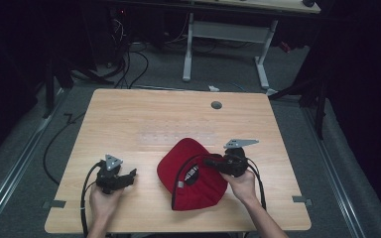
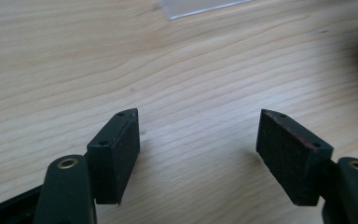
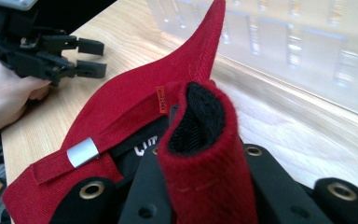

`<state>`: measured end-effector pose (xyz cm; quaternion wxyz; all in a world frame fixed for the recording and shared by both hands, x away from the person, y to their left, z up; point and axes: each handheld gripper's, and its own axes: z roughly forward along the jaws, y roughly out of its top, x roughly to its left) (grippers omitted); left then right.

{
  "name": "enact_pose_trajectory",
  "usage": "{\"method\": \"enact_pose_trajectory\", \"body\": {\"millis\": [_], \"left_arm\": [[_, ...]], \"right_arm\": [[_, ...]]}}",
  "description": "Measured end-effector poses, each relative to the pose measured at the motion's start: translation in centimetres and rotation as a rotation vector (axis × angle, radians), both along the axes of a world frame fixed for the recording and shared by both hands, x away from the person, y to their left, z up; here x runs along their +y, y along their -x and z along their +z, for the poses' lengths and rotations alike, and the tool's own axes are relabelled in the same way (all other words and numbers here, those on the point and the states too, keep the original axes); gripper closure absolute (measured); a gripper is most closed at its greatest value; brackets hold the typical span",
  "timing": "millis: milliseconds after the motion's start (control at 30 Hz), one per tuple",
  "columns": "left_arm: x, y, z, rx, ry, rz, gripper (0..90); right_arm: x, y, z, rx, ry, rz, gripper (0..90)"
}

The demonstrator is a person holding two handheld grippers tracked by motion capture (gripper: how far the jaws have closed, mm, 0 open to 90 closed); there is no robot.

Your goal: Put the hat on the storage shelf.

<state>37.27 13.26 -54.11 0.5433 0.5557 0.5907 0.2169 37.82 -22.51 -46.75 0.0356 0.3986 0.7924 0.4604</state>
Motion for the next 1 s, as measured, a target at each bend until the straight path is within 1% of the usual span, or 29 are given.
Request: {"method": "enact_pose_trajectory", "body": {"millis": [33,67,100,200,233,267,300,367,400,433,467,533,567,600,633,667,700,733,800,867,967,1000], "left_arm": [[-0.7,0.5,0.5,-0.018,0.004,-0.036,29.4],[-0.7,0.5,0.5,-0.018,0.004,-0.036,29.2],[-1.4,1.0,0.9,-0.034,0.001,-0.079,28.6],[-2.5,1.9,1.6,-0.057,-0.015,-0.139,27.0],[-2.8,2.2,1.8,-0.063,-0.015,-0.158,26.8],[-2.8,2.2,1.8,-0.063,-0.015,-0.158,26.8],[-3.4,2.6,2.1,-0.066,-0.019,-0.192,26.8],[-4.1,2.9,2.3,-0.067,-0.024,-0.221,25.6],[-4.1,2.9,2.3,-0.067,-0.024,-0.221,25.1],[-4.4,3.1,2.4,-0.07,-0.026,-0.235,25.1],[-5.0,3.4,2.5,-0.075,-0.03,-0.26,24.5],[-5.5,3.8,2.7,-0.083,-0.036,-0.284,23.7],[-5.5,3.8,2.7,-0.083,-0.036,-0.284,23.1],[-5.8,4.0,2.8,-0.089,-0.041,-0.298,23.1],[-6.2,4.3,2.9,-0.091,-0.044,-0.327,22.1],[-6.2,4.3,2.9,-0.091,-0.044,-0.327,21.6],[-6.7,4.6,3.1,-0.104,-0.049,-0.347,21.4],[-6.9,4.7,3.2,-0.107,-0.053,-0.359,21.5],[-7.3,4.9,3.4,-0.116,-0.057,-0.376,21.2],[-7.6,5.0,3.4,-0.119,-0.056,-0.381,20.8],[-8.3,5.0,3.4,-0.122,-0.085,-0.395,19.2],[-8.3,5.0,3.4,-0.122,-0.085,-0.395,18.8]], "right_arm": [[-0.7,0.1,0.1,0.006,-0.009,-0.016,83.0],[-0.7,0.1,0.1,0.006,-0.009,-0.016,83.0],[-1.3,0.2,0.3,0.01,-0.02,-0.031,83.0],[-2.1,0.3,0.5,0.025,-0.039,-0.051,83.0],[-2.3,0.3,0.6,0.023,-0.043,-0.053,83.0],[-2.3,0.3,0.6,0.023,-0.043,-0.053,83.0],[-2.6,0.3,0.8,0.026,-0.049,-0.063,83.0],[-2.9,0.3,0.9,0.028,-0.05,-0.067,83.0],[-2.9,0.3,0.9,0.028,-0.05,-0.067,83.0],[-2.9,0.3,1.0,0.029,-0.052,-0.068,83.0],[-3.1,0.3,1.1,0.033,-0.055,-0.07,83.0],[-3.2,0.3,1.1,0.041,-0.063,-0.069,83.0],[-3.2,0.3,1.1,0.041,-0.063,-0.069,83.0],[-3.2,0.3,1.1,0.045,-0.064,-0.069,83.0],[-3.3,0.2,1.2,0.048,-0.066,-0.069,83.0],[-3.3,0.2,1.2,0.048,-0.066,-0.069,83.0],[-3.3,0.2,1.2,0.057,-0.073,-0.069,82.9],[-3.3,0.1,1.2,0.06,-0.075,-0.068,82.9],[-3.3,0.1,1.4,0.058,-0.077,-0.066,83.0],[-3.2,0.1,1.5,0.063,-0.079,-0.067,82.9],[-2.8,-0.2,1.8,0.069,-0.076,-0.056,82.9],[-2.8,-0.2,1.8,0.069,-0.076,-0.056,82.9]]}}
